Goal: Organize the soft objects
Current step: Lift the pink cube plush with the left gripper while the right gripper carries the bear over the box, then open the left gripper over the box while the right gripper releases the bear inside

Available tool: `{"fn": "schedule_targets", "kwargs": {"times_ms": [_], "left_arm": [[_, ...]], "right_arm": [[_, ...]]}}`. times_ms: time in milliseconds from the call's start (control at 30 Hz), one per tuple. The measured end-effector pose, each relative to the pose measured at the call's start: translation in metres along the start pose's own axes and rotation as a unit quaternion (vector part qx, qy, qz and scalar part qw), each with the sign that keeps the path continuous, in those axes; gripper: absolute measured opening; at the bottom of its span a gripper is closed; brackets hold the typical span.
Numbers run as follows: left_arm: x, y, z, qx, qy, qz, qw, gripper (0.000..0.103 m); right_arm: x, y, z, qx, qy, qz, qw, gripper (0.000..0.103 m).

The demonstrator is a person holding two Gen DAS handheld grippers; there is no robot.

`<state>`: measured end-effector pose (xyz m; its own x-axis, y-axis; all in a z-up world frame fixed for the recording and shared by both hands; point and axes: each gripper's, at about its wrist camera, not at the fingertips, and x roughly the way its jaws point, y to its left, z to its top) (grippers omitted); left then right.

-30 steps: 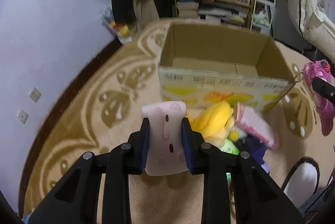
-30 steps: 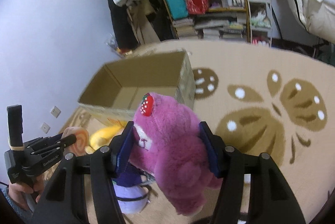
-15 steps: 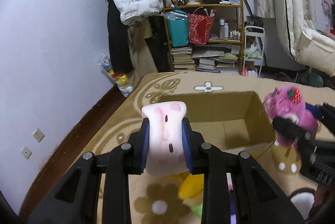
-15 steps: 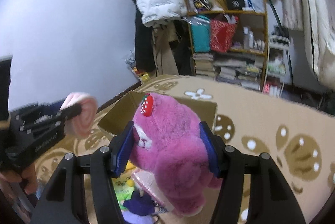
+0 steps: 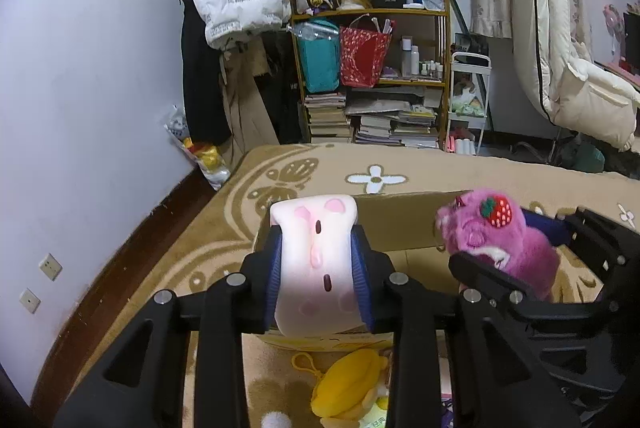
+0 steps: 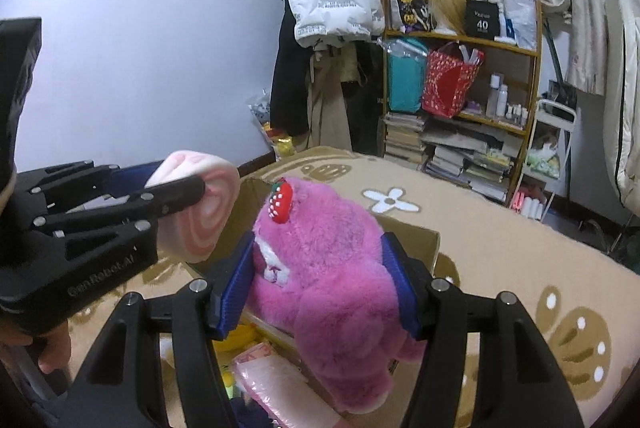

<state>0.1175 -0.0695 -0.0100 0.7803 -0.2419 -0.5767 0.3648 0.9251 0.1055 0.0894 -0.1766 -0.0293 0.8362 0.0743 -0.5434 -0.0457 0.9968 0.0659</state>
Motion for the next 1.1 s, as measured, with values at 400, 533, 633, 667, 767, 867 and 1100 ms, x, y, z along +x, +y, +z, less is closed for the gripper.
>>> {"fn": "schedule_targets", "kwargs": {"times_ms": [400,533,633,667,767,867,1100], "left_arm": [[0.007,0.008,-0.004,-0.004,-0.009,0.049,0.9987,0.085],[-0.003,0.014,-0.004,-0.004,-0.016,0.057,0.9983,0.096],[-0.01,0.019,-0.006,-0.007,-0.017,0.065,0.9977,0.1],[-0.012,0.02,-0.007,-0.008,-0.016,0.065,0.9977,0.1],[-0.017,0.024,-0.01,-0.015,-0.011,0.063,0.9979,0.103],[-0.022,0.028,-0.013,-0.023,-0.003,0.058,0.998,0.103],[-0.03,0.035,-0.029,-0.035,0.031,0.044,0.9979,0.103]], "right_arm": [[0.014,-0.01,-0.012,0.013,0.019,0.004,1.0,0.091],[0.008,-0.011,-0.012,0.022,0.025,0.006,0.999,0.098],[0.001,-0.01,-0.015,0.025,0.021,-0.001,0.999,0.103],[0.0,-0.009,-0.016,0.027,0.023,-0.001,0.999,0.103],[-0.004,-0.008,-0.018,0.033,0.031,-0.002,0.999,0.103],[-0.008,-0.007,-0.023,0.038,0.041,-0.008,0.998,0.103],[-0.021,-0.002,-0.035,0.051,0.058,-0.005,0.997,0.103]]}}
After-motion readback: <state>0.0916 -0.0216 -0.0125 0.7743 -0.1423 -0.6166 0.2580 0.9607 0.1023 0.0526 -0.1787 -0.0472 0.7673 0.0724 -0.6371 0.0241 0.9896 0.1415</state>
